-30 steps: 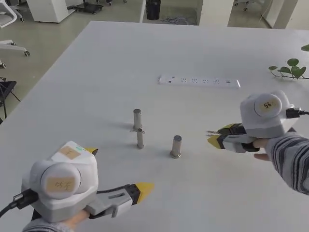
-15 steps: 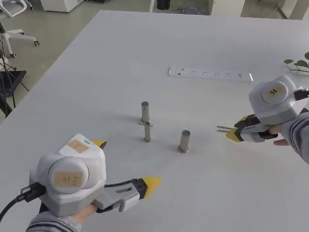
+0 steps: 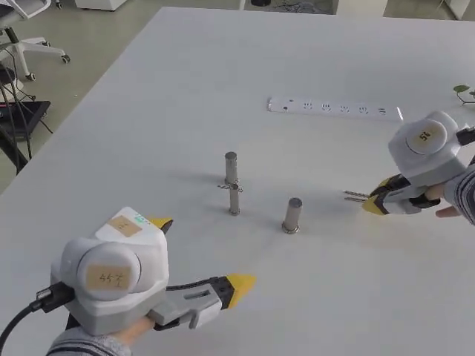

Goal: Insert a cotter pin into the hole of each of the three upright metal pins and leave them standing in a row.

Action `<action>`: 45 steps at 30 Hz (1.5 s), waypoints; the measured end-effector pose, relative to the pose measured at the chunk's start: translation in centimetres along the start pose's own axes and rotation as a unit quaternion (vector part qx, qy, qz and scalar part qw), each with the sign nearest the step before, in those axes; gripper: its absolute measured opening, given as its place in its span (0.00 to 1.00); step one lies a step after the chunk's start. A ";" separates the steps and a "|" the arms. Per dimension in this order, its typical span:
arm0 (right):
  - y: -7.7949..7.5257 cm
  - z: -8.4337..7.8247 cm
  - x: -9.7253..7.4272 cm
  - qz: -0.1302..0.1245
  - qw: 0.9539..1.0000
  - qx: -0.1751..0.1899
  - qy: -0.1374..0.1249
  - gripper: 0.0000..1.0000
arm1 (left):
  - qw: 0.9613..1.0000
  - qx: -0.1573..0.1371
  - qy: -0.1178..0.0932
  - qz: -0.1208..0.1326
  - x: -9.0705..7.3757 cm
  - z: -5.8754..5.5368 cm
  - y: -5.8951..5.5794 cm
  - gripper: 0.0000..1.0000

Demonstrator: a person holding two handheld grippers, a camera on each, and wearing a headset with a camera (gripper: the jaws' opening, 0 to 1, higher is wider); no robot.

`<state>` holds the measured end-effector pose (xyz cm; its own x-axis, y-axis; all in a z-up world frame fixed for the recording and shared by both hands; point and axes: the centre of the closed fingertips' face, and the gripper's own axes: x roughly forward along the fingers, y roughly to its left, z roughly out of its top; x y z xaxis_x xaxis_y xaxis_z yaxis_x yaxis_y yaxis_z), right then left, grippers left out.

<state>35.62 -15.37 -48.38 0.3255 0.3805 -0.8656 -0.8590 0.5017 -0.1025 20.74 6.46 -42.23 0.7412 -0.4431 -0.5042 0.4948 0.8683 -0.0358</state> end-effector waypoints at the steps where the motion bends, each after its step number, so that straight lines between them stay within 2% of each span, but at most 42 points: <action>1: -0.1 -0.1 0.0 -0.001 1.000 -0.004 0.003 0.08 | 1.000 0.000 -0.001 -0.001 0.0 0.0 0.0 0.83; 4: -0.4 -0.3 0.1 -0.001 1.000 -0.010 0.011 0.06 | 1.000 0.000 -0.004 -0.001 0.0 0.2 0.1 0.82; 12: -0.1 -0.4 0.4 0.019 0.999 -0.005 0.026 0.00 | 1.000 0.005 -0.002 -0.005 0.1 0.4 0.4 0.81; 15: 0.1 -0.4 0.4 0.023 0.999 -0.014 0.031 0.00 | 1.000 0.006 -0.001 -0.005 0.1 0.5 0.5 0.80; 24: 0.1 -0.4 0.3 0.018 0.999 -0.029 0.028 0.00 | 1.000 0.008 -0.002 -0.006 0.0 0.5 0.4 0.79; 28: -0.1 -0.5 0.2 0.006 0.999 -0.034 0.026 0.00 | 1.000 0.008 -0.001 -0.009 -0.1 0.6 0.3 0.76; 32: 0.1 -0.4 -0.3 0.000 0.999 -0.035 0.017 0.00 | 1.000 0.014 0.000 -0.012 -0.1 0.6 0.2 0.75; 35: 0.1 0.1 -0.9 -0.007 1.000 -0.021 -0.003 0.00 | 1.000 0.016 0.000 -0.011 -0.2 0.8 0.2 0.73; 40: 1.1 0.8 -2.1 -0.011 0.999 -0.033 -0.026 0.00 | 1.000 0.013 -0.007 -0.015 -0.4 1.2 0.2 0.69; 41: 1.4 1.6 -2.4 -0.011 0.998 -0.044 -0.050 0.00 | 1.000 0.015 -0.007 -0.018 -0.4 1.3 0.1 0.68; 44: 2.2 2.1 -3.1 -0.011 0.997 -0.045 -0.060 0.00 | 0.999 0.022 -0.005 -0.037 -0.4 1.6 -0.6 0.62; 45: 2.7 2.6 -3.4 -0.013 0.996 -0.058 -0.071 0.00 | 0.999 0.023 -0.006 -0.042 -0.4 1.6 -0.8 0.60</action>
<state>33.26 -13.30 -44.40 0.3935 0.4782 -0.7852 -0.8868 0.4226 -0.1870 20.78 5.57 -40.57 0.7022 -0.5165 -0.4901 0.5752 0.8172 -0.0371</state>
